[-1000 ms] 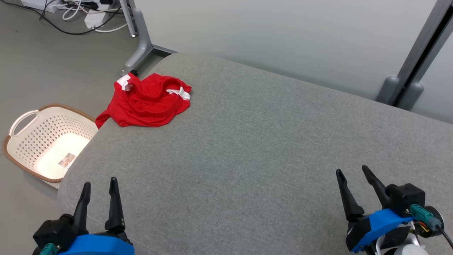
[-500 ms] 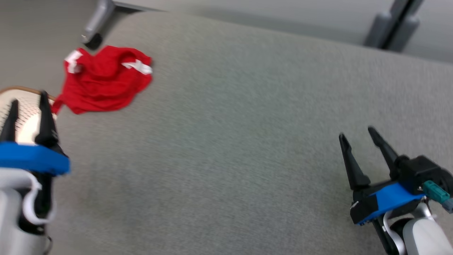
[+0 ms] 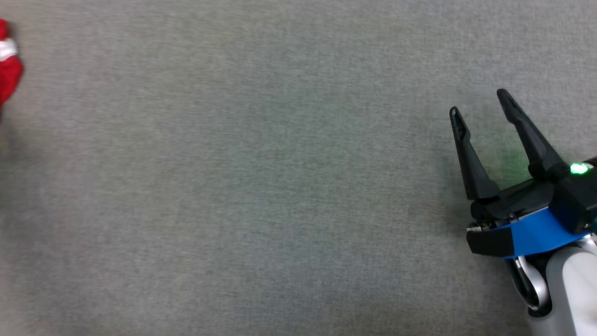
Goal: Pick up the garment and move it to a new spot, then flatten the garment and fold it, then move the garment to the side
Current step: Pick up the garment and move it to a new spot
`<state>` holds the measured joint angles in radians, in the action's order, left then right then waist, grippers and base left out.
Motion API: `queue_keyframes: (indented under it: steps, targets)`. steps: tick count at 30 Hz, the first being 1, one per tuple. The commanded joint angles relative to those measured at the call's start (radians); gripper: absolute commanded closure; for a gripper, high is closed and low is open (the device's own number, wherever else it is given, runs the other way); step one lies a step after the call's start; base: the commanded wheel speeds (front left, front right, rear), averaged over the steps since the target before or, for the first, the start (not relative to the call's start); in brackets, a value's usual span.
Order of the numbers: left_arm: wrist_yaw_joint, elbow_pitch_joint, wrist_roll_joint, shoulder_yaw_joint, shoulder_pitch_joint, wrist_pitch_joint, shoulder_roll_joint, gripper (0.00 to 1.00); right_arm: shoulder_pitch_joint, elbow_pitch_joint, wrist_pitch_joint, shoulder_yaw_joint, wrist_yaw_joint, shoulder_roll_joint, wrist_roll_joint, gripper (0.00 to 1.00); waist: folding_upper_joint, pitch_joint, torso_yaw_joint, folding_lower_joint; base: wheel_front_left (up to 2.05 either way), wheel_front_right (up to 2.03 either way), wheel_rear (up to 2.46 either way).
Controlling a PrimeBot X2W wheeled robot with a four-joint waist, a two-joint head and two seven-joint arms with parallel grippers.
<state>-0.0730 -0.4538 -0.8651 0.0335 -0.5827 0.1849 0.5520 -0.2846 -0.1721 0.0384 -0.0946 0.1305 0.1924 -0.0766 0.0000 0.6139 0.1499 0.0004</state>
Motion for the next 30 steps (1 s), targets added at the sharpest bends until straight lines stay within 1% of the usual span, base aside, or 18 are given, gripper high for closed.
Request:
queue_keyframes:
  steps: [1,5,7,8,9,10,11,12,14,20,24,30]
  targets:
    - [-0.009,-0.020,-0.007,0.007,-0.016,0.015,0.011,0.00,-0.015,-0.008,0.011,-0.004,0.001,0.004,0.006,0.00,0.0000,0.010,-0.014,-0.0004,0.00,0.00,0.00]
    - [-0.030,-0.094,-0.031,-0.003,-0.023,0.106,0.022,0.00,-0.017,-0.023,0.022,0.001,0.001,-0.007,0.007,0.00,0.0000,0.039,-0.055,-0.0004,0.00,0.00,0.00]
    - [-0.047,-0.136,-0.046,-0.014,-0.017,0.167,0.009,0.00,-0.013,-0.027,0.024,0.004,0.001,-0.007,0.003,0.00,0.0000,0.046,-0.070,-0.0004,0.00,0.00,0.00]
    - [-0.059,-0.158,-0.058,-0.024,-0.010,0.216,0.001,0.00,-0.010,-0.028,0.026,0.007,0.001,-0.007,0.001,0.00,0.0000,0.048,-0.075,-0.0004,0.00,0.00,0.00]
    - [-0.069,-0.180,-0.070,-0.035,-0.005,0.269,-0.003,0.25,-0.007,-0.028,0.028,0.010,0.001,-0.008,-0.001,0.00,0.0000,0.047,-0.079,-0.0004,0.00,0.00,0.00]
    - [-0.074,-0.193,-0.076,-0.046,-0.001,0.313,-0.004,0.56,-0.003,-0.027,0.028,0.013,0.001,-0.012,-0.001,0.00,0.0000,0.045,-0.084,-0.0004,0.00,0.00,0.00]
    - [-0.073,-0.197,-0.084,-0.050,-0.001,0.340,-0.005,1.00,0.000,-0.027,0.030,0.017,0.001,-0.014,-0.002,0.00,0.0000,0.042,-0.086,-0.0004,0.00,0.00,0.00]
    - [-0.069,-0.194,-0.087,-0.053,-0.004,0.356,-0.002,1.00,0.001,-0.026,0.032,0.018,0.001,-0.015,-0.003,0.00,0.0000,0.038,-0.087,-0.0004,0.00,0.00,0.00]
    - [-0.059,-0.181,-0.083,-0.052,-0.010,0.354,0.019,1.00,0.004,-0.019,0.033,0.022,0.001,-0.019,-0.007,0.00,0.0000,0.025,-0.088,-0.0004,0.00,0.00,0.00]
    - [-0.024,-0.123,-0.048,-0.039,-0.046,0.293,0.095,1.00,0.007,0.018,0.052,0.008,0.001,-0.037,-0.025,0.00,0.0000,-0.043,-0.081,-0.0004,0.00,0.00,0.00]
    - [0.007,-0.085,-0.031,-0.047,-0.070,0.274,0.124,1.00,0.017,0.061,0.071,0.001,0.001,-0.047,-0.045,0.00,0.0000,-0.123,-0.076,-0.0004,0.00,0.00,0.00]
    - [0.053,0.006,0.001,-0.071,-0.112,0.270,0.172,1.00,0.047,0.128,0.106,0.007,0.001,-0.070,-0.067,0.00,0.0000,-0.277,-0.075,-0.0004,0.00,0.00,0.00]
